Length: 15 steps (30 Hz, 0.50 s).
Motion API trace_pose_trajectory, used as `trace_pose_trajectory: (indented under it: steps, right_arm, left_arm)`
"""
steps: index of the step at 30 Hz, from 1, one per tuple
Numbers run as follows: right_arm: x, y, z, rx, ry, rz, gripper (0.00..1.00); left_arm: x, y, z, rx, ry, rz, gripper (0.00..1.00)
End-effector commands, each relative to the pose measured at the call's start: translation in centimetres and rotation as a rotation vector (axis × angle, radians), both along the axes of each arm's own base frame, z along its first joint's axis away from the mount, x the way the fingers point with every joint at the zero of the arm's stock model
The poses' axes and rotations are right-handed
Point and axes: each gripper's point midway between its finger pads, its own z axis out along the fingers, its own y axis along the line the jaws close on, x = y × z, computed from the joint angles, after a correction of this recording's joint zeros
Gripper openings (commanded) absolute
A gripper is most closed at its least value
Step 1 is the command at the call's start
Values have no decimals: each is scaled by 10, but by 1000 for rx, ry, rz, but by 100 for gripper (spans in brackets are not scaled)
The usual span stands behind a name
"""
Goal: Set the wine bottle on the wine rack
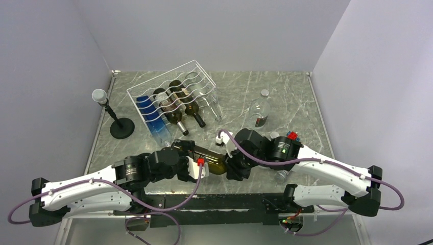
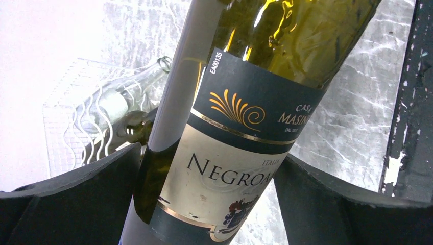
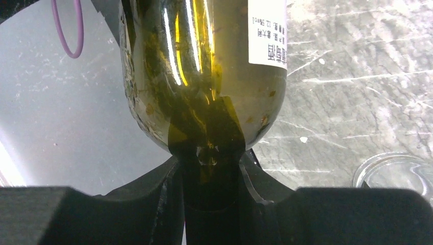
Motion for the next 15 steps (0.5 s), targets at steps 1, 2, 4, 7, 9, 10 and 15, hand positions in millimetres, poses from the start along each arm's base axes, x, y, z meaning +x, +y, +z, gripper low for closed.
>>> trace_pose_trajectory:
  steps: [1,2,4,7,9,10,15]
  right_arm:
    - [34,11,62,182,-165,-149,0]
    - [37,9,61,168,-176,-167,0]
    - [45,2,59,137,-205,-212,0]
    - [49,-1,59,127,-224,-227,0]
    - [48,0,60,132,-226,-209,0]
    - [46,1,59,133,-223,-194,0]
    - [28,14,56,164,-158,-77,0]
  left_arm:
    - [8,1,20,-95,-28,65,99]
    - [9,2,20,-91,-29,69,99]
    - [11,5,22,-86,-35,87,99]
    - [14,10,24,-80,-56,109,99]
    - [17,13,26,-80,-78,121,99]
    - [18,14,26,-78,-89,119,99]
    - [21,15,34,-101,-159,101,99]
